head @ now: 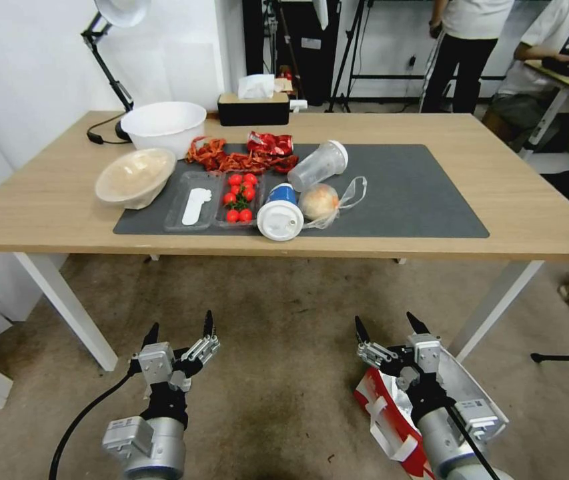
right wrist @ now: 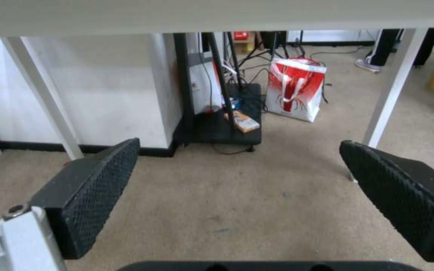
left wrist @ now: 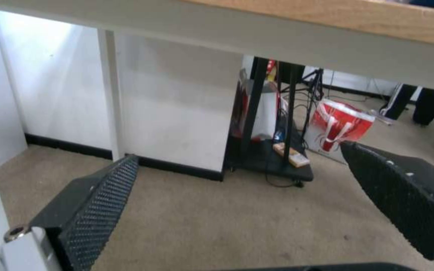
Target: Pick up the food delivery bag from the floor and place it on the table.
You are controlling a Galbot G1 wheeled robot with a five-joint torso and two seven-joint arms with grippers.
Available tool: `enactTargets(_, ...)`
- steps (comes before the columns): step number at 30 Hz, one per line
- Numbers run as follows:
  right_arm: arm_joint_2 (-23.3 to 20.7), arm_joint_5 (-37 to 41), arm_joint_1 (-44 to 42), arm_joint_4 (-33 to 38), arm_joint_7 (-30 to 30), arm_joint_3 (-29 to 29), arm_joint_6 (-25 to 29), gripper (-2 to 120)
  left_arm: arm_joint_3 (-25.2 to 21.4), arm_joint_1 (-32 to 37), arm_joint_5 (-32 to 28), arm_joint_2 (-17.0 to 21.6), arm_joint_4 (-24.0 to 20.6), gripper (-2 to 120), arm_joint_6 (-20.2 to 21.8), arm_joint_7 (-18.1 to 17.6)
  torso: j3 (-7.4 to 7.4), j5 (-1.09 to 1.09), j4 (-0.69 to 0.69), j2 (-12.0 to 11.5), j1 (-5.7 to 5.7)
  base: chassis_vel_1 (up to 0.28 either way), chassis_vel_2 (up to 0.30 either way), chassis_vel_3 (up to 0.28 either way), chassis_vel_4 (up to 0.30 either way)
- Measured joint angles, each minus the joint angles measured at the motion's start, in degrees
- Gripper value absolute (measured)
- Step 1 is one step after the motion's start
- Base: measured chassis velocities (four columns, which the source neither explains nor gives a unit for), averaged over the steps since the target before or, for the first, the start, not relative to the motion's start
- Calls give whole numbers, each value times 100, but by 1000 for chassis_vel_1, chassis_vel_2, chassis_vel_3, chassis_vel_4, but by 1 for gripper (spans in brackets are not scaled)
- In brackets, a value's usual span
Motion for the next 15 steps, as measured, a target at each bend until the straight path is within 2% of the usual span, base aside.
enactTargets(2, 20, -26, -1, -28, -4, -22, 11, 100, -13, -7, -2, 19, -2, 100, -7, -3, -93, 0, 0, -153, -59, 0, 0, 0, 0)
enactTargets(15, 5, -27, -1, -49, -38, -17, 33, 100, -9, 6, 12, -10, 46, 100, -45, -16, -290, 0, 0, -468, -177, 0, 0, 0, 0)
